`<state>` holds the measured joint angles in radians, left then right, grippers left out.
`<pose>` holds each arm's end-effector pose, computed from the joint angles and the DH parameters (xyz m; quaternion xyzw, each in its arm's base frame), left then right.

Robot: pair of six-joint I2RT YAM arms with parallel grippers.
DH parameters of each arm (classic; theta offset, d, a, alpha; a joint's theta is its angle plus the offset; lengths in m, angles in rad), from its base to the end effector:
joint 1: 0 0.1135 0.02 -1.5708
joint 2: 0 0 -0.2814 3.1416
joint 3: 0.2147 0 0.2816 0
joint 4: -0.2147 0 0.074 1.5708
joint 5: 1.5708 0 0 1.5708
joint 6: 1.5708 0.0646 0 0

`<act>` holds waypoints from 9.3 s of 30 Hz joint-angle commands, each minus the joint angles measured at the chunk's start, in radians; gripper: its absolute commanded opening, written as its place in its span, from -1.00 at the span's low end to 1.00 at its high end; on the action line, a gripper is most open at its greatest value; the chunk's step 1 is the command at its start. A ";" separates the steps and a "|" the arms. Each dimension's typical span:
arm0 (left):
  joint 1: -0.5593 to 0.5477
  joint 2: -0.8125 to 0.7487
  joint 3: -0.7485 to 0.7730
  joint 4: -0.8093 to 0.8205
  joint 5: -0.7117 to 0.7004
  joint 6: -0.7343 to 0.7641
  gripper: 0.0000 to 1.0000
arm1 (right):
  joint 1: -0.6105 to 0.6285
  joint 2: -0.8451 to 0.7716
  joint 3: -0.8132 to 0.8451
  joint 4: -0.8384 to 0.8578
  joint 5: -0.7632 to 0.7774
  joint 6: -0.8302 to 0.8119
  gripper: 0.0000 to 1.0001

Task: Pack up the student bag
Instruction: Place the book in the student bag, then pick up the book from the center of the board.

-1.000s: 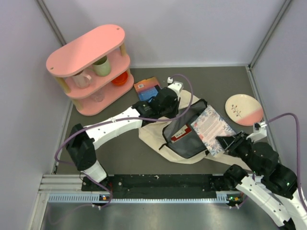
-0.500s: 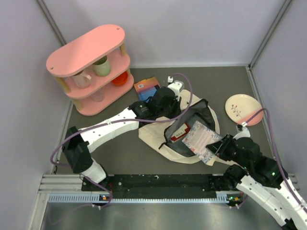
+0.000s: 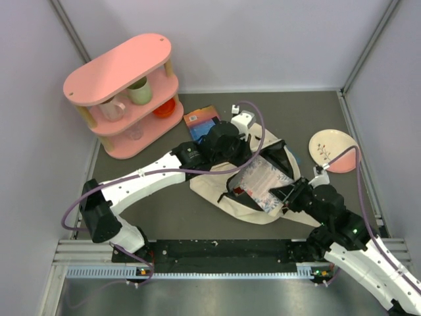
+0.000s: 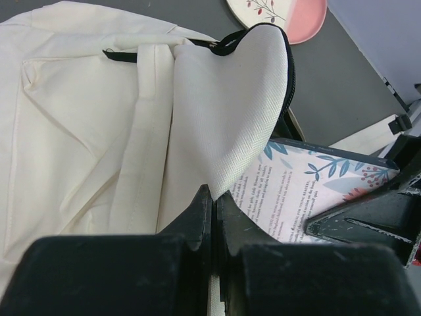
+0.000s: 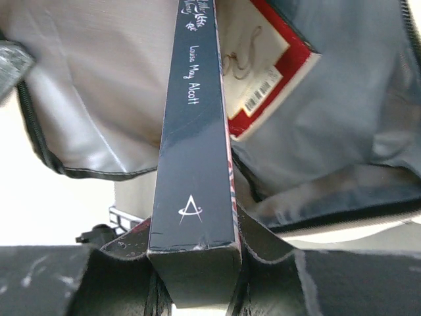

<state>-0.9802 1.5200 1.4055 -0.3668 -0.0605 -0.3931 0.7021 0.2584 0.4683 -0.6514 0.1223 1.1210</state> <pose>0.2308 -0.3373 0.3586 0.2324 0.8228 -0.3084 0.4170 0.1039 0.0776 0.2424 0.2073 0.8180 0.3906 0.3680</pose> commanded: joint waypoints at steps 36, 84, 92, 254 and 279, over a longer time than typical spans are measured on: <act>-0.055 -0.115 0.023 0.167 -0.019 0.028 -1.00 | 0.014 0.689 -0.108 0.998 0.083 0.051 -1.00; -0.055 -0.089 -0.063 0.164 0.031 -0.003 -1.00 | -0.035 0.823 -0.122 0.926 0.048 0.080 -0.49; -0.057 -0.077 -0.069 0.157 0.056 0.007 -1.00 | -0.035 0.917 -0.089 1.056 -0.022 0.028 -0.34; 0.707 0.509 -0.092 0.565 0.554 -0.336 0.55 | -0.309 2.227 1.618 0.547 -0.901 -0.495 -0.28; 0.707 0.523 -0.043 0.569 0.590 -0.339 0.04 | -0.296 2.204 1.544 0.653 -1.063 -0.517 -0.22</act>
<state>-0.2455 2.0521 1.2865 0.0280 0.4328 -0.7116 0.3286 2.5412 2.0167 0.0029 -0.7425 0.5911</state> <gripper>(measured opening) 0.536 0.381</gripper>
